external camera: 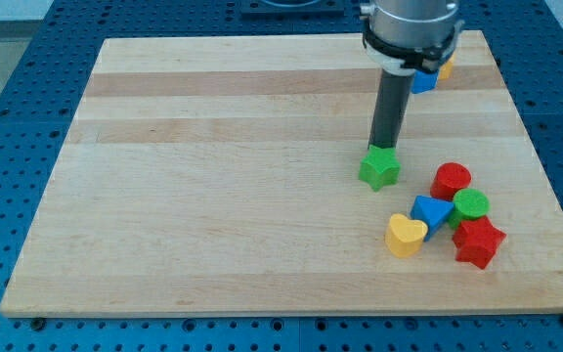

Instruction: Push the green star into the group of blocks

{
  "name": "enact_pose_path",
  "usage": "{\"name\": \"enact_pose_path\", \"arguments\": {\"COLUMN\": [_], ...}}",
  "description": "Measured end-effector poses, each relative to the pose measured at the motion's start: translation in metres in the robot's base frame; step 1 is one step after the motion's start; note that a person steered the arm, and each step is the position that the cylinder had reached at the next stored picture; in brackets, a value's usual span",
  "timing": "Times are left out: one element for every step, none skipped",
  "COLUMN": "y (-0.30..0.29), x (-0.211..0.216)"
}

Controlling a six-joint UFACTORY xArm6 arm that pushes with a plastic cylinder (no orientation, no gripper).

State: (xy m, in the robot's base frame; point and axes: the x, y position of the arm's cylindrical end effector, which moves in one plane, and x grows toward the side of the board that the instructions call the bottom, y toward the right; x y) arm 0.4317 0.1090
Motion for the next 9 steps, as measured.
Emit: {"name": "enact_pose_path", "arguments": {"y": [-0.002, -0.002, -0.021, -0.047, -0.042, 0.0, 0.022, 0.022, 0.023], "x": [-0.001, 0.007, 0.001, -0.002, 0.01, 0.021, 0.024, 0.024, 0.029]}}
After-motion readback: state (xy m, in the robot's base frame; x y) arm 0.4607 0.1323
